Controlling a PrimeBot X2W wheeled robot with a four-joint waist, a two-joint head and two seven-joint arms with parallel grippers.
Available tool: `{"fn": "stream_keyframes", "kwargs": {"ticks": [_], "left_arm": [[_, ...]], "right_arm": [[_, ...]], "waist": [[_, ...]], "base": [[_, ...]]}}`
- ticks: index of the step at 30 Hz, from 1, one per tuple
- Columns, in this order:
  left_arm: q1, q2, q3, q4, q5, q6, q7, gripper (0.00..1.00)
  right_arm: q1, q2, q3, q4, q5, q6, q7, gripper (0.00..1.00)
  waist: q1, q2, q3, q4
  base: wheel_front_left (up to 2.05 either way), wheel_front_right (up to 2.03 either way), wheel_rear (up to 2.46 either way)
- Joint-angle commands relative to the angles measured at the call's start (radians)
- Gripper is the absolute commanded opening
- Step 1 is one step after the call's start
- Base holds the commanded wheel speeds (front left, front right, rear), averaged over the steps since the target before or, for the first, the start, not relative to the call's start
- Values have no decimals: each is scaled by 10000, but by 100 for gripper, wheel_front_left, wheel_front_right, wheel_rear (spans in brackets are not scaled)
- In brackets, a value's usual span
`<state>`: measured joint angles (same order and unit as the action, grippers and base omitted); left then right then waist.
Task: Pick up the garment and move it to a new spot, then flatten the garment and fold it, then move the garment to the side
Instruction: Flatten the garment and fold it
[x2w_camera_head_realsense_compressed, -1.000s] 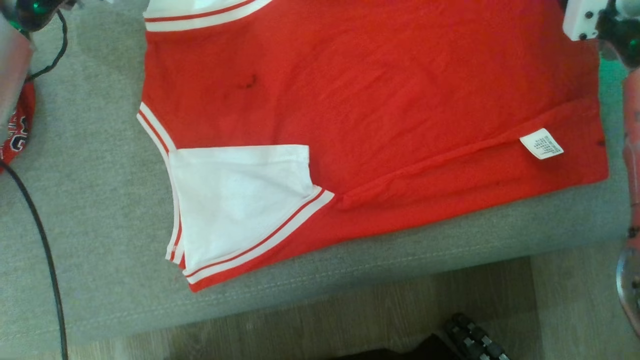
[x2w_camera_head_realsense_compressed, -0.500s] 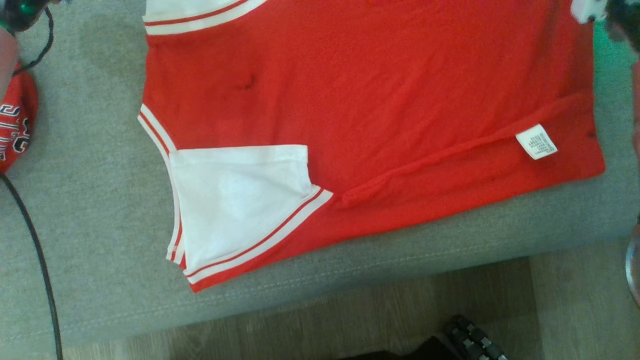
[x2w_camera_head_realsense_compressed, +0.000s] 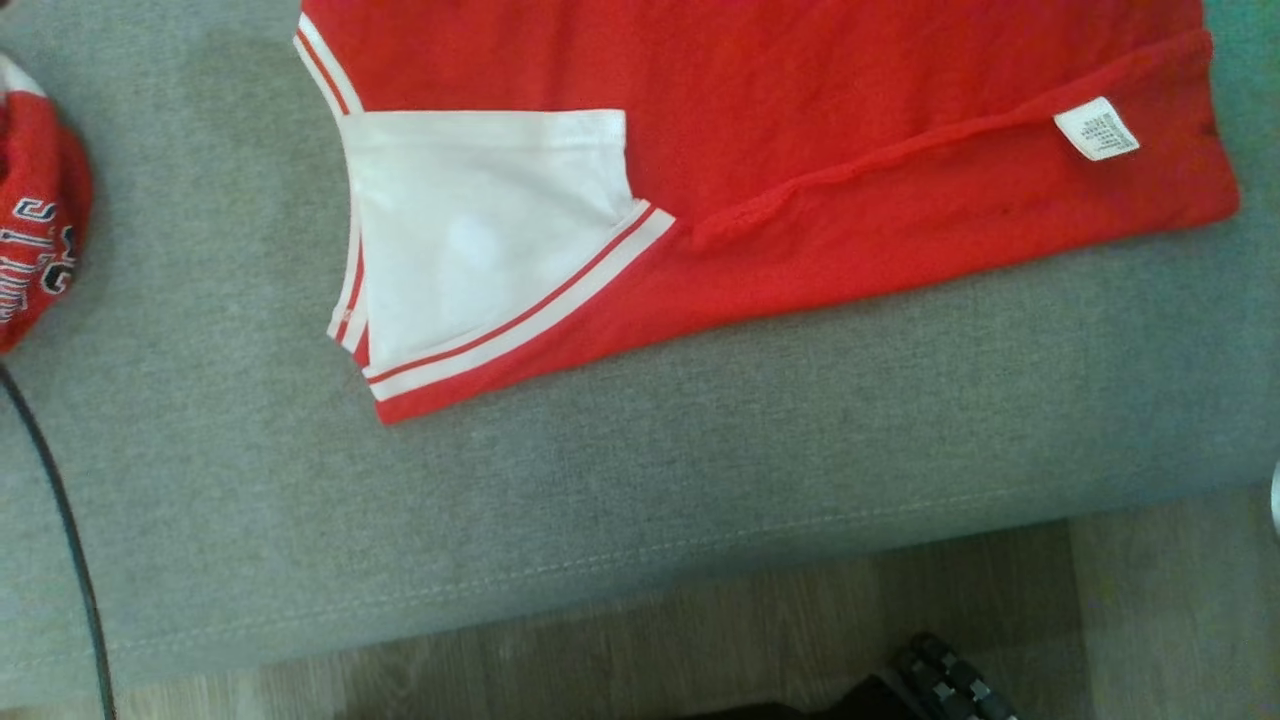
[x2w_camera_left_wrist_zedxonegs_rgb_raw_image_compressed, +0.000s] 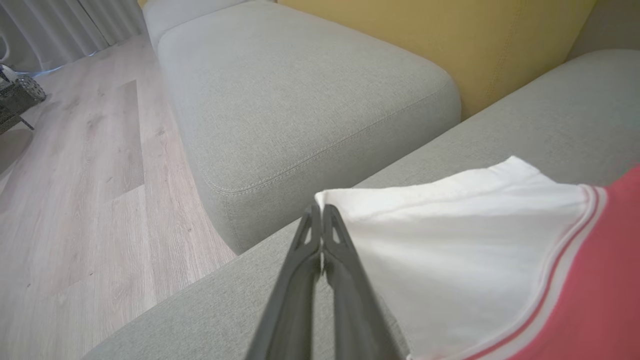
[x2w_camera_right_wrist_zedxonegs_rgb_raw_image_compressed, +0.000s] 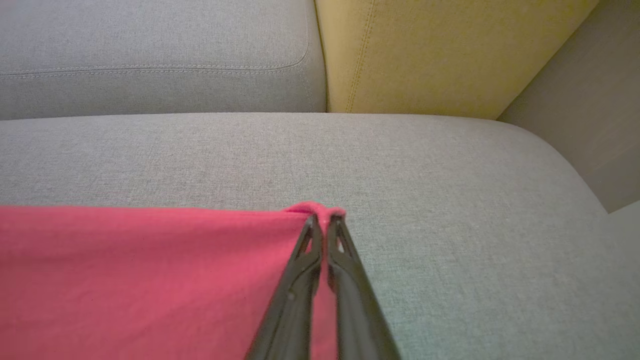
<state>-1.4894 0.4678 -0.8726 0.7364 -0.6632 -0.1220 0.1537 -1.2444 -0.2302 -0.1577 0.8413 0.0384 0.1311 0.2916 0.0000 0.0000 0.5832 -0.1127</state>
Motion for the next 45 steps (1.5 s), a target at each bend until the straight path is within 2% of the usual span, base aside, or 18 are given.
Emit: {"fn": "stream_keyframes", "kwargs": {"ticks": [1,7,14,19,25,26,35,39,45], "left_arm": [[-420,282,308,-189,-78,35,-125,0],[463,428,2,-812,-445,-52,-572,0],[1988,1405,49,-2763,-1143,59,-540,0],[3264,2190,114,-4684,-1570,680,-245,0],[4722,3228,160,-7077,-1977,1720,210,0],[4722,3228,160,-7077,-1977,1720,210,0],[6341,4449,256,-9665,-2281,3137,415,0],[6951,4709,267,-10198,-2472,3540,301,0],[7638,4616,-58,-10138,-2641,3659,194,0]], "right_arm": [[-235,23,61,-276,-41,-4,-130,0],[310,-183,669,-102,406,-4,-87,0],[1191,-740,1188,-375,1466,-4,144,0],[1887,-1230,1481,-758,1949,-4,537,0],[2832,-1508,1670,-1461,2641,-4,1226,0],[2832,-1508,1670,-1461,2641,-4,1226,0],[4066,-1797,1394,-2606,3045,-4,2079,0],[4536,-1776,1288,-3131,3117,-4,2463,0],[5167,-1809,1170,-3827,3225,-4,3025,0]], "waist": [[0,0,-69,82],[0,0,-429,269],[0,0,-862,370],[0,0,-1156,474],[0,0,-1371,515],[0,0,-1371,515],[0,0,-1477,491],[0,0,-1488,487],[0,0,-1417,512]], "base": [[0,0,0],[0,0,0],[0,0,0],[0,0,0],[0,0,0],[0,0,0],[0,0,0],[0,0,0],[0,0,0]]}}
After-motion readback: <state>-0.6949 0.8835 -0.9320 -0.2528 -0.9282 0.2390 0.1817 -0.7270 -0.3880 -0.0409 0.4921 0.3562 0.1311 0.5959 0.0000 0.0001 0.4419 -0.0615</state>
